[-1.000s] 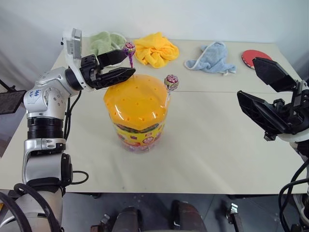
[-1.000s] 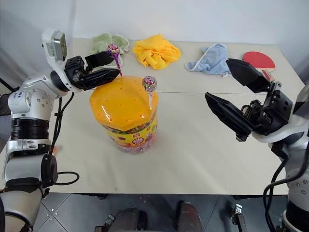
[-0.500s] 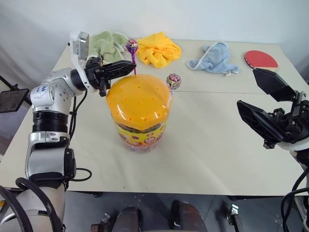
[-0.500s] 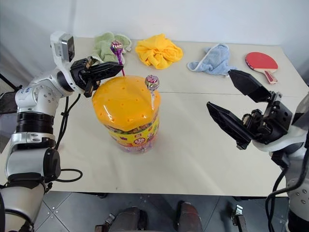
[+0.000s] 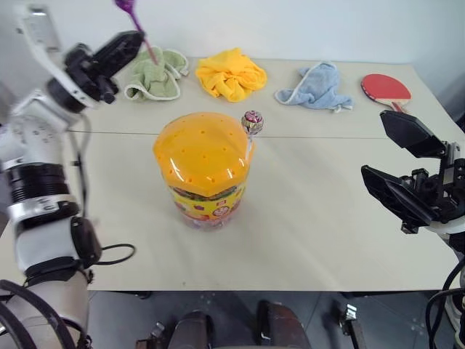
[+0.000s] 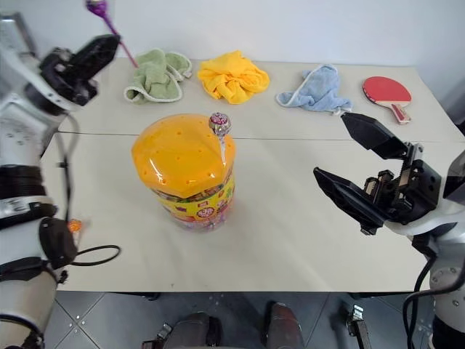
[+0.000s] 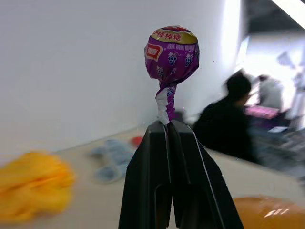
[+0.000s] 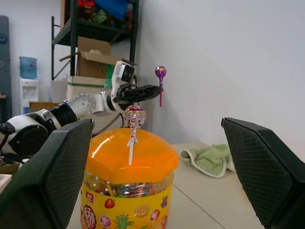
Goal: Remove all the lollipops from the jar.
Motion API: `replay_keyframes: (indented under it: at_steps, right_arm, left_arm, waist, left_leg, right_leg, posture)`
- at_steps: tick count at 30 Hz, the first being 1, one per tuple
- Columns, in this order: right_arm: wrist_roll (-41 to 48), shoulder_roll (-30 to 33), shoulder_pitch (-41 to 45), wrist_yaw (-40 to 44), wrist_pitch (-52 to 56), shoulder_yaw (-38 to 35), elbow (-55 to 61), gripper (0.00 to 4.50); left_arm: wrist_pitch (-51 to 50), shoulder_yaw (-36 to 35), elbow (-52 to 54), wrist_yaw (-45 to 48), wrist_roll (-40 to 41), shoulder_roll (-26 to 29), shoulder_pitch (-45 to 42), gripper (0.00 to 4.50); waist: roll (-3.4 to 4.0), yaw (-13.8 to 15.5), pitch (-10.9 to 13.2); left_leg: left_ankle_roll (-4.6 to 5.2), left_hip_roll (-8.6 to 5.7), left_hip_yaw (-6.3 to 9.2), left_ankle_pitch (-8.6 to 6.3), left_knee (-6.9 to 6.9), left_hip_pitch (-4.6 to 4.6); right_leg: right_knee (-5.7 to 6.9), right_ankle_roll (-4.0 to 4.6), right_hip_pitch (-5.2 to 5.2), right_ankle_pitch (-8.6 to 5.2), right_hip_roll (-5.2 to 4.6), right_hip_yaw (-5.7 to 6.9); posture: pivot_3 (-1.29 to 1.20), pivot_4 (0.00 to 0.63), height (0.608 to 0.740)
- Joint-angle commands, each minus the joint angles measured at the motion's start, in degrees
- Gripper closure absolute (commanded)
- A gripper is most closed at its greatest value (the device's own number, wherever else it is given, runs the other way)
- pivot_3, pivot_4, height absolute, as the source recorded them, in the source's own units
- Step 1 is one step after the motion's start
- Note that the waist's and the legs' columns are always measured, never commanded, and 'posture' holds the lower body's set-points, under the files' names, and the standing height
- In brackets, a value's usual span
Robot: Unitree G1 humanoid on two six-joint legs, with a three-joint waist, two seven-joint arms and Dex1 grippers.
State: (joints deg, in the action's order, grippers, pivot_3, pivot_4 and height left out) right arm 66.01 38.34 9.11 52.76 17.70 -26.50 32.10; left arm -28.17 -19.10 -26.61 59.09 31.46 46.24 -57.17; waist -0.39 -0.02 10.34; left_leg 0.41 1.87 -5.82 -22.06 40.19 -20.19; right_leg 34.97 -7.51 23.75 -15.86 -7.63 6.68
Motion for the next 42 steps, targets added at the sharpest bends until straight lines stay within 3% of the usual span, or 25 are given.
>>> replay_keyframes:
  at_steps: [1,4,8,12,18,19,22,26,29,32,37,42]
  right_arm:
    - [-0.9,0.8,3.2,6.7,-0.3,4.0,-0.5,0.00]
    - [-2.9,1.6,4.3,13.1,-0.2,7.3,-2.4,0.00]
    - [-6.1,2.1,4.3,20.9,-0.8,11.0,-5.8,0.00]
    - [-9.7,2.0,4.0,26.1,-2.4,12.8,-8.7,0.00]
    - [-13.0,0.9,3.5,25.7,-3.4,13.3,-10.6,0.00]
    - [-13.3,0.9,3.4,25.2,-3.3,13.3,-10.5,0.00]
    - [-13.6,0.2,3.3,23.0,-2.8,13.2,-10.5,0.00]
    - [-12.6,-2.1,3.8,18.3,-1.7,13.4,-9.4,0.00]
    - [-12.0,-2.1,9.1,7.3,5.1,14.5,-9.3,0.00]
    - [-12.4,-3.0,13.4,4.6,7.5,16.4,-9.9,0.00]
    - [-17.8,-3.3,20.2,3.3,8.2,21.0,-12.3,0.00]
    - [-18.5,-6.2,24.8,2.6,8.9,23.1,-13.3,0.00]
  left_arm:
    - [-7.7,1.5,13.4,-4.7,-4.5,7.7,10.8,4.48]
    - [-22.2,-0.2,29.9,-5.4,-5.3,17.6,31.3,4.48]
    - [-35.3,-11.8,43.3,-6.0,-0.4,17.5,49.7,4.48]
    - [-43.8,-16.1,51.5,-9.7,0.5,15.8,57.8,4.48]
    - [-45.0,-15.5,53.9,-12.2,0.3,13.8,61.6,4.48]
    - [-43.7,-15.0,53.5,-12.4,-0.3,13.7,62.4,4.03]
    - [-36.2,-13.8,51.0,-13.4,-3.1,12.6,62.8,3.27]
    - [-29.4,-12.7,48.5,-8.1,-0.8,11.9,62.6,2.03]
    - [-18.0,-18.1,43.1,-3.0,1.7,8.9,58.6,1.10]
    - [-11.1,-23.2,40.0,4.0,7.7,6.0,55.6,0.20]
    - [-18.6,-29.2,38.8,1.1,28.5,0.5,46.4,0.20]
    - [-17.1,-24.5,46.6,-4.8,34.8,-5.7,44.9,0.20]
  waist:
    - [0.01,-0.4,0.0]
    - [-0.02,-0.5,0.0]
    - [-0.12,0.4,0.1]
    - [-0.14,1.6,0.1]
    - [-0.11,1.3,0.1]
    - [-0.10,1.2,0.1]
    - [-0.10,1.2,0.1]
    - [-0.09,1.2,0.1]
    - [-0.04,1.1,0.1]
    - [-0.05,1.0,0.1]
    - [-0.07,0.7,0.0]
    - [-0.08,0.0,0.0]
  left_leg:
    - [0.00,0.00,0.00,0.00,0.00,-0.01]
    - [-0.02,0.06,-0.01,-0.01,-0.08,-0.01]
    - [0.01,0.09,0.07,-0.05,-0.07,-0.09]
    - [0.01,0.12,0.33,-0.04,0.09,-0.11]
    - [-0.02,0.07,0.47,-0.04,0.04,0.00]
    - [-0.03,0.07,0.46,-0.04,0.00,0.02]
    - [-0.05,0.07,0.38,-0.05,-0.10,0.02]
    - [-0.05,0.07,0.19,-0.05,-0.08,0.00]
    - [-0.05,0.08,0.10,-0.05,-0.07,0.01]
    - [-0.07,0.15,0.07,-0.03,0.02,-0.06]
    - [-0.10,0.15,-0.21,-0.05,-0.01,-0.14]
    - [-0.05,-0.02,-0.14,-0.04,0.03,-0.10]
  right_leg:
    - [-0.01,0.00,0.00,0.00,0.00,-0.01]
    - [-0.02,0.01,0.06,0.00,0.02,-0.06]
    - [-0.03,0.03,0.09,-0.02,-0.02,-0.08]
    - [-0.14,0.07,-0.07,-0.04,0.01,-0.11]
    - [-0.01,0.09,-0.02,-0.05,0.00,-0.27]
    - [0.00,0.09,-0.01,-0.05,0.00,-0.27]
    - [0.01,0.11,0.11,-0.06,0.01,-0.28]
    - [0.00,0.11,0.11,-0.06,0.01,-0.26]
    - [0.01,0.12,0.13,-0.06,-0.02,-0.27]
    - [0.10,0.17,0.26,-0.09,0.00,-0.25]
    - [0.22,0.16,0.37,-0.08,-0.02,-0.18]
    - [0.42,0.10,0.37,-0.05,-0.22,-0.17]
  posture:
    - [0.00,0.150,0.740]
    - [0.00,0.150,0.740]
    - [0.00,0.150,0.740]
    - [0.00,0.150,0.740]
    - [0.00,0.150,0.740]
    - [0.00,0.150,0.740]
    - [0.00,0.150,0.740]
    - [0.00,0.150,0.740]
    - [0.00,0.150,0.740]
    - [0.00,0.150,0.740]
    - [0.00,0.150,0.740]
    - [0.00,0.150,0.740]
